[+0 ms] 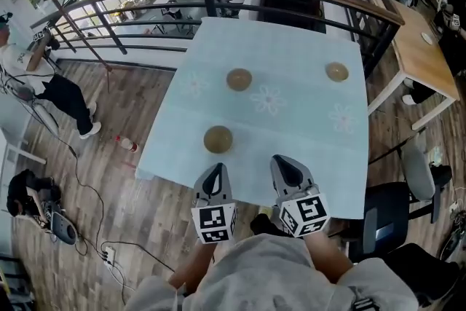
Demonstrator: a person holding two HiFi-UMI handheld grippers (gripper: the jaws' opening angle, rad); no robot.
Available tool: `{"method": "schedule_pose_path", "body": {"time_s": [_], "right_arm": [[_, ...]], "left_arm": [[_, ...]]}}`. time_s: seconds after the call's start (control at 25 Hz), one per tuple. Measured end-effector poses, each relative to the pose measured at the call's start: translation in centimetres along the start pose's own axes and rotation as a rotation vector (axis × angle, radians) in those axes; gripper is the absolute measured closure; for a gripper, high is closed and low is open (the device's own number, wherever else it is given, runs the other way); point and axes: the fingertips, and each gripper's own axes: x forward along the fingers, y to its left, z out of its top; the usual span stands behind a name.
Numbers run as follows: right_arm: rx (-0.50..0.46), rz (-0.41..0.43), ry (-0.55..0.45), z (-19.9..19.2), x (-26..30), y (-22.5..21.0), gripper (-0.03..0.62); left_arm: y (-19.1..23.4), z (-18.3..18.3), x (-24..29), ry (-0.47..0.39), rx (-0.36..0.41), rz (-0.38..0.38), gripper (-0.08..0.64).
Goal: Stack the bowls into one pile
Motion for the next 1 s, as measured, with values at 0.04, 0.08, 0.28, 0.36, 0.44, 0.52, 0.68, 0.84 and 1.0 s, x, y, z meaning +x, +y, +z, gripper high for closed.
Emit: {"method": "schedule_pose_path", "body": {"time_s": [0.04,0.08,0.28,0.36,0.44,0.52,0.68,0.84,1.0], "right_arm": [[0.001,0.006,0.002,0.1,0.4,-0.3,0.565],[0.003,0.011,0.001,0.2,0.9,-0.6,0.565],[0.042,0.031,0.012,0.3,3.1,-2.1,0.565],[0.066,0.039,0.02,0.0,3.7,-2.7,0.565],[0.082,0.046,0.022,-0.1,4.2,-3.3,0.565],[0.102,0.056,0.026,-0.5,4.9,-3.7,0.565],[0.123,0.066,0.037,-1.0,6.4,-4.1,0.565],[0.124,0.055,0.055,-1.5,7.2,-4.1,0.565],[0.114,0.023,0.075,-1.9,8.5,-3.8,0.565]], "left_arm": [[0.3,0.0,0.5,0.004,-0.001,0.007,0.543],[0.6,0.1,1.1,0.009,0.002,0.013,0.543],[2.9,-0.8,4.0,0.073,0.007,0.042,0.543],[3.8,-1.8,4.9,0.112,0.008,0.062,0.543],[4.5,-2.5,5.6,0.148,0.007,0.074,0.543],[5.0,-3.4,6.1,0.186,-0.007,0.077,0.543],[5.8,-5.0,6.9,0.242,-0.034,0.071,0.541],[6.8,-6.3,8.0,0.282,-0.025,0.063,0.541],[9.2,-8.8,10.1,0.344,-0.047,0.034,0.502]]}}
